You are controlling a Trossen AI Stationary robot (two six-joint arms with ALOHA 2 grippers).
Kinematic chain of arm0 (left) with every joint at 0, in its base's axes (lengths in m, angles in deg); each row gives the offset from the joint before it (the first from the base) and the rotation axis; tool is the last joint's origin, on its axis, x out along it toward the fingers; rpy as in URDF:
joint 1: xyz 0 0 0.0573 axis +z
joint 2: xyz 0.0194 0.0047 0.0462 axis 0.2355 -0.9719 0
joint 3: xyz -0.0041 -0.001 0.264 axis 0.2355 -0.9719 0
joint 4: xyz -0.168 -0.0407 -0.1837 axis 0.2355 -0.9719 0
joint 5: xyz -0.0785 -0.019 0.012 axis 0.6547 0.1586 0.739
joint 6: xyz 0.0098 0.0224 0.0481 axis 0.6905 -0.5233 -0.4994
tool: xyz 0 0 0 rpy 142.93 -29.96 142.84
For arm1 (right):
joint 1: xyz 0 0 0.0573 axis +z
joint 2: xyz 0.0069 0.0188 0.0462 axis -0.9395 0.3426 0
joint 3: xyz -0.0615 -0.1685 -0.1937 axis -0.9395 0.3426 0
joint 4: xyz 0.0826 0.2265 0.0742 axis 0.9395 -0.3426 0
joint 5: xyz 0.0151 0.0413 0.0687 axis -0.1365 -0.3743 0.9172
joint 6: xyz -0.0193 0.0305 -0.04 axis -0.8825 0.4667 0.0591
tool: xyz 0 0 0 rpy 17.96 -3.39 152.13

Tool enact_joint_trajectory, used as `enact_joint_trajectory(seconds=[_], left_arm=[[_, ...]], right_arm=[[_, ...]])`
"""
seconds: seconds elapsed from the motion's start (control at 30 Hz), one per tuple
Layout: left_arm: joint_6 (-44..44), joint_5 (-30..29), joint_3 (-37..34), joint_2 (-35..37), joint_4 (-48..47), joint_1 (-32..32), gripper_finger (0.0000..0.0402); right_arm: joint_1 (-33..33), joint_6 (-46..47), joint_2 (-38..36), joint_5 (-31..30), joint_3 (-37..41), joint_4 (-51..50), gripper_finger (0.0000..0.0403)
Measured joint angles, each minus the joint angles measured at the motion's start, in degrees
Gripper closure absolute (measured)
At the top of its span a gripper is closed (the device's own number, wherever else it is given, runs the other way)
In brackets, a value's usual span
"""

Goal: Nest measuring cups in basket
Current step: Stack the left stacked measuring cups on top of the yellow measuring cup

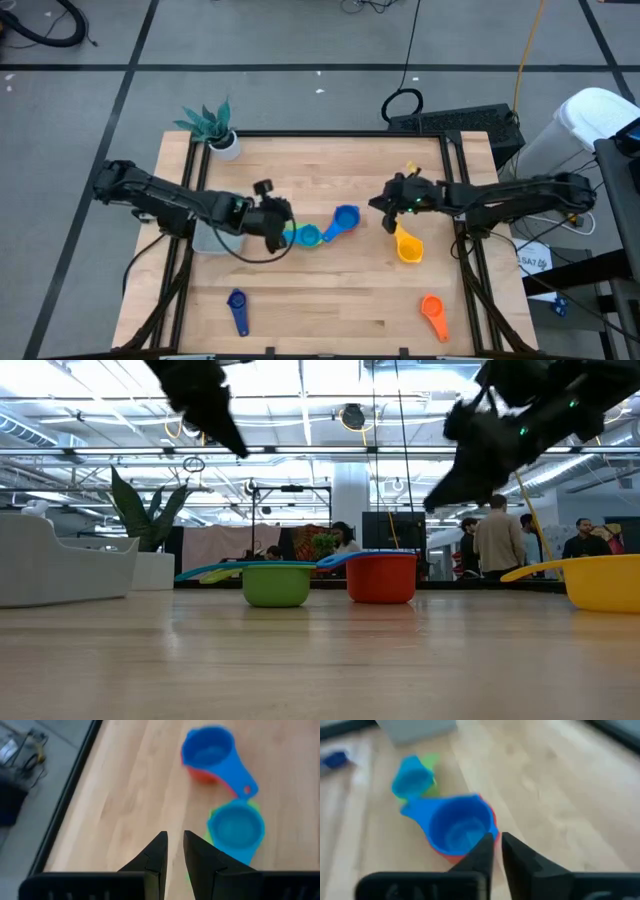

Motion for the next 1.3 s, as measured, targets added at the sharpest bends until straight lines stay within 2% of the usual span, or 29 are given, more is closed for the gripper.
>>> enact_joint_trajectory(seconds=[0.17,0.33,0.43,0.6,0.7,0.83,1.0,1.1,1.3], left_arm=[[-6.48,9.07,-2.29,-0.46,9.57,7.34,0.0334],[-7.99,17.88,-3.02,-3.6,10.72,12.05,0.0324],[-8.03,21.66,-3.02,-5.99,11.11,12.93,0.0287],[-7.98,20.68,-3.02,-8.8,11.79,12.87,0.0192],[-7.46,23.52,-3.02,-9.01,12.18,12.89,0.0141],[-5.6,26.2,-2.98,-10.01,11.17,12.75,0.0102],[-4.64,26.91,-3.07,-11.7,11.31,12.78,0.0096],[-4.58,30.15,-2.8,-13.63,14.72,12.76,0.011],[-4.58,30.66,-2.92,-15.78,13.25,12.37,0.0149]], right_arm=[[0.58,0.61,-6.59,0.24,0.0,-0.49,0.0291],[1.84,0.65,-9.84,0.28,0.0,-0.95,0.0245],[2.38,0.63,-10.13,0.28,0.0,-1.51,0.0231],[2.4,0.83,-10.01,0.12,0.0,-3.43,0.0225],[2.4,0.86,-10.01,0.07,0.0,-3.53,0.0228],[2.4,0.87,-10.01,0.07,0.0,-3.51,0.023],[2.4,1.58,-9.99,0.09,0.0,-3.58,0.0231],[2.4,2.16,-9.97,0.28,0.0,-4.2,0.0231],[2.4,2.84,-10.17,0.28,-0.03,-5.21,0.0232]])
